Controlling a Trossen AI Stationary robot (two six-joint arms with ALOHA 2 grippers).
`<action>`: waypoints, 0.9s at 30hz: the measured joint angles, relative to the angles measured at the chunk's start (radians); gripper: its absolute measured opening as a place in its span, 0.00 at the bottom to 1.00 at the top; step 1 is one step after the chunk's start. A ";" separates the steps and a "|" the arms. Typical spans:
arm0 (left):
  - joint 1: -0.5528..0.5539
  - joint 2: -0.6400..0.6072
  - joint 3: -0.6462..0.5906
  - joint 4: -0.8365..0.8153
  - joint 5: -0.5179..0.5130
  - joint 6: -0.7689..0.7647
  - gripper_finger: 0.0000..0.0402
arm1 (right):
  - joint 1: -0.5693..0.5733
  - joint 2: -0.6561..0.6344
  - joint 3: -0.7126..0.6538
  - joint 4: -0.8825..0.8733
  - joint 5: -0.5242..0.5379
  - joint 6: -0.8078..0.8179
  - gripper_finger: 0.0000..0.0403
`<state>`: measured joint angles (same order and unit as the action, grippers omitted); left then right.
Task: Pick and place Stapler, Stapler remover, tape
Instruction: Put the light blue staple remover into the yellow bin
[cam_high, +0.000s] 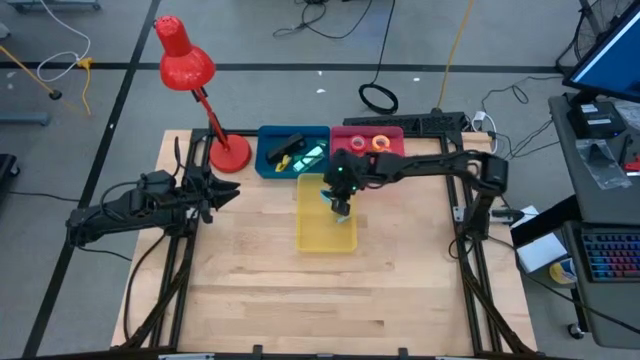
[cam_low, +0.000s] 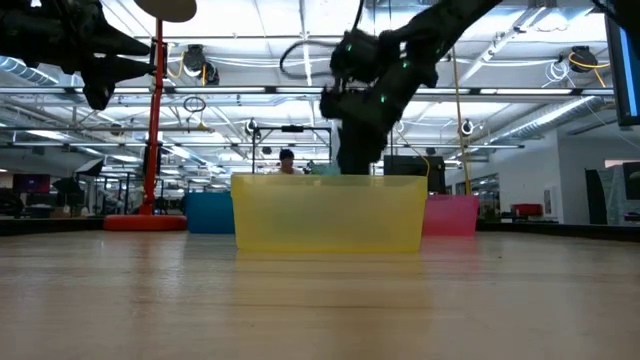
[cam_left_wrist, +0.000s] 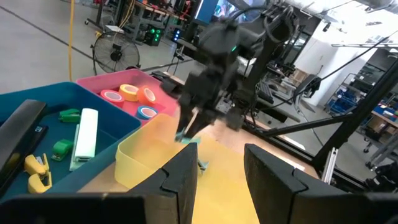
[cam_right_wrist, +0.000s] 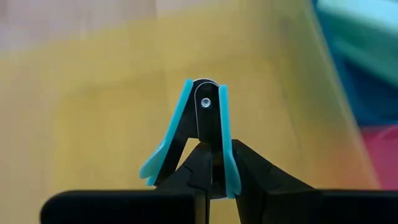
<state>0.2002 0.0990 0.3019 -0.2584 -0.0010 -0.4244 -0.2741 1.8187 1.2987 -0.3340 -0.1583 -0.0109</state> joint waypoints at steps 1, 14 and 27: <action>0.000 0.000 0.000 0.000 0.000 0.000 0.33 | -0.001 0.017 0.000 0.001 0.000 -0.008 0.07; 0.000 0.000 0.000 0.000 0.000 0.012 0.33 | -0.014 0.102 0.000 -0.010 0.112 -0.089 0.11; 0.000 0.000 0.000 0.000 0.000 0.025 0.33 | -0.014 0.103 0.000 -0.023 0.155 -0.161 0.19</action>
<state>0.2001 0.0990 0.3019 -0.2584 -0.0013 -0.3992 -0.2878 1.9213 1.2987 -0.3569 -0.0035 -0.1720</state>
